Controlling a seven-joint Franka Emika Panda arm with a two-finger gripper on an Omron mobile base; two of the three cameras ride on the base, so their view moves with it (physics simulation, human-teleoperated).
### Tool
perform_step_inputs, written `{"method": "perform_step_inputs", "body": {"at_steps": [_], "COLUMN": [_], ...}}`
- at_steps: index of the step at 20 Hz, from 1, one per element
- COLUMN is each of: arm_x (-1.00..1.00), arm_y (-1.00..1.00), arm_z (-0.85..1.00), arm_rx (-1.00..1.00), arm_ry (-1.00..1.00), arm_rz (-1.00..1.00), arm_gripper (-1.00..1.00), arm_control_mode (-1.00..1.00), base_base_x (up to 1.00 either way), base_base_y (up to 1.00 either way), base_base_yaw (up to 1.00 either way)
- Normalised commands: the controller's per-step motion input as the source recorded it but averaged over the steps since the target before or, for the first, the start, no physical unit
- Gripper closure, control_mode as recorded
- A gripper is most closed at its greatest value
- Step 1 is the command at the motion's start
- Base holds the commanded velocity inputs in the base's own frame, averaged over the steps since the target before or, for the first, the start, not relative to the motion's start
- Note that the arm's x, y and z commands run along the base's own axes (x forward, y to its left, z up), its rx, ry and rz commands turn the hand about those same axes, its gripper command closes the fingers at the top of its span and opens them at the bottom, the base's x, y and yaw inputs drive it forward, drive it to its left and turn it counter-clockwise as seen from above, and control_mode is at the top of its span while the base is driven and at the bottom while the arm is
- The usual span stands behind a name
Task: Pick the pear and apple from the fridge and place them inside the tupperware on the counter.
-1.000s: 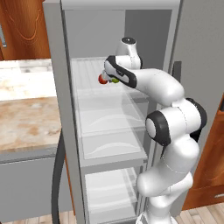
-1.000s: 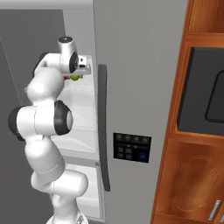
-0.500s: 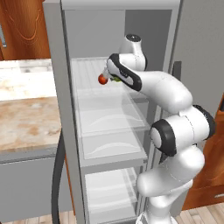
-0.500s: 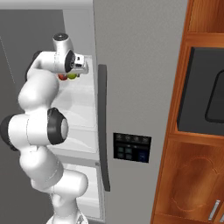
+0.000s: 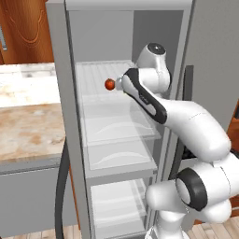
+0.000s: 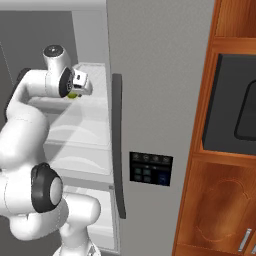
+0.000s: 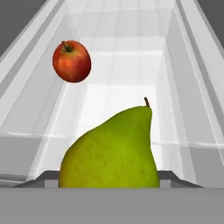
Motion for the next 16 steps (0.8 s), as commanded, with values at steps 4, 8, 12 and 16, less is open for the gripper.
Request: {"method": "perform_step_inputs", "body": {"at_steps": [4,8,12,16], "arm_x": [-1.00,-1.00,-1.00,-1.00], "arm_y": [-0.12,-0.13,-0.19,-0.32], "arm_z": [0.39,0.30,0.21,0.25], "arm_rx": [0.01,0.00,0.00,0.00], "arm_ry": [0.00,0.00,0.00,0.00], "arm_rz": [0.00,0.00,0.00,0.00], "arm_gripper": [1.00,1.00,1.00,1.00], "arm_control_mode": [-1.00,-1.00,-1.00,-1.00], "base_base_x": [0.00,0.00,0.00,0.00], "base_base_y": [0.00,0.00,0.00,0.00], "base_base_yaw": [0.00,0.00,0.00,0.00]}}
